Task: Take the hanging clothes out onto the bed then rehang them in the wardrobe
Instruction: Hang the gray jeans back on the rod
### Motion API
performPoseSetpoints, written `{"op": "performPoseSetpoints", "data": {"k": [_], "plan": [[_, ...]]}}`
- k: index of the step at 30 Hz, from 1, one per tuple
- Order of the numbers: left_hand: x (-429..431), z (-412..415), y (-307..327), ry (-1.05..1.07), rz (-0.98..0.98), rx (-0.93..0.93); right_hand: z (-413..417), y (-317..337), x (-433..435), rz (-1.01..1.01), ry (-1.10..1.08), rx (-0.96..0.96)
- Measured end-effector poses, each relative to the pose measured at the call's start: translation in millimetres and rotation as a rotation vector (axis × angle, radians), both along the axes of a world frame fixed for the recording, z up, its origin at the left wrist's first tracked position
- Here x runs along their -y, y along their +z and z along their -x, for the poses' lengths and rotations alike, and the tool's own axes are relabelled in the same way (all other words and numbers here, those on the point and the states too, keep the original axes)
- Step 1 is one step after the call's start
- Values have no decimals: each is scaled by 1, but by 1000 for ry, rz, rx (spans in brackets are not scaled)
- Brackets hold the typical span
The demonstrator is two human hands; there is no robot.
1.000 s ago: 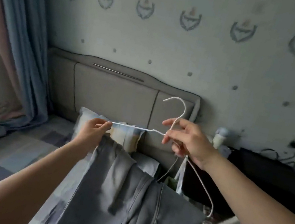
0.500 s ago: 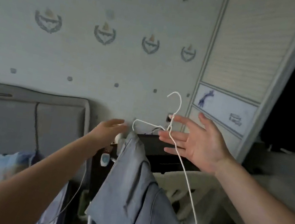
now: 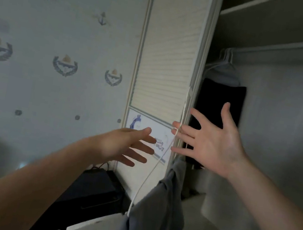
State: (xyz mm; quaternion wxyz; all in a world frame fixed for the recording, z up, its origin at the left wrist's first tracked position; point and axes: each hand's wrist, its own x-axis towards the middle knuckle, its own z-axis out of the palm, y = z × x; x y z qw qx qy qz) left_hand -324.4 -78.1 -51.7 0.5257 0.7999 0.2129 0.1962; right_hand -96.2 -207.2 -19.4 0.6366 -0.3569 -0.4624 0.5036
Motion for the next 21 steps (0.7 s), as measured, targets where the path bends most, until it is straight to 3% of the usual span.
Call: {"op": "performPoseSetpoints", "data": {"k": [9,21], "plan": [[-12,-136,29,-240,-78,-30,-129,45,0,7,-177,-27],[-90,-286,68,-308,-224,59,-234,101,-36,-64,-556,29]]}}
